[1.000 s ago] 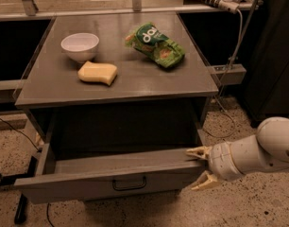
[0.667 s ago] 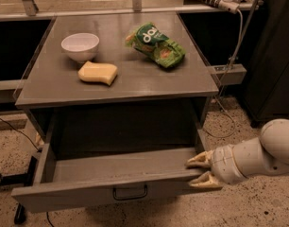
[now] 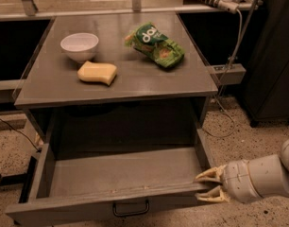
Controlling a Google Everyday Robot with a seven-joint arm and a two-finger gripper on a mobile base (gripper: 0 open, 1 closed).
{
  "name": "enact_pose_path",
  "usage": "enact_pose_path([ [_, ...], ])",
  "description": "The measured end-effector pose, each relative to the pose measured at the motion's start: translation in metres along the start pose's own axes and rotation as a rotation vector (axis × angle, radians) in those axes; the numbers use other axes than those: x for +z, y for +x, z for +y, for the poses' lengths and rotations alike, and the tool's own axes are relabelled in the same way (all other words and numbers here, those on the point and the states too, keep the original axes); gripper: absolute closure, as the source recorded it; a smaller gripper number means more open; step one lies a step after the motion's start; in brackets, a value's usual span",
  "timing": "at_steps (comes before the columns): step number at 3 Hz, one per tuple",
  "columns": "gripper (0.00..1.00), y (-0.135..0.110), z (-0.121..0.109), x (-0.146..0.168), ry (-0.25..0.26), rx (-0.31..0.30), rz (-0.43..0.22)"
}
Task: Open top drawer
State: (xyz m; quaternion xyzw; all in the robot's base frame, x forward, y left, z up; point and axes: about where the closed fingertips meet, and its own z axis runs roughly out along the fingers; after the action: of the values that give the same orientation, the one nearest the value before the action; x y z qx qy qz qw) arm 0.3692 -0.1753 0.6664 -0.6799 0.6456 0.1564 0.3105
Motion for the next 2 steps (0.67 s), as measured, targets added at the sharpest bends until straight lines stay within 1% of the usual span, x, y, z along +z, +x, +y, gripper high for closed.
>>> enact_pose_path([
  [1,1.0,-0.0023,-0.0007,-0.0024,0.0,0.0,0.0],
  [2,0.81,-0.0023,-0.0007,-0.0024,0.0,0.0,0.0],
])
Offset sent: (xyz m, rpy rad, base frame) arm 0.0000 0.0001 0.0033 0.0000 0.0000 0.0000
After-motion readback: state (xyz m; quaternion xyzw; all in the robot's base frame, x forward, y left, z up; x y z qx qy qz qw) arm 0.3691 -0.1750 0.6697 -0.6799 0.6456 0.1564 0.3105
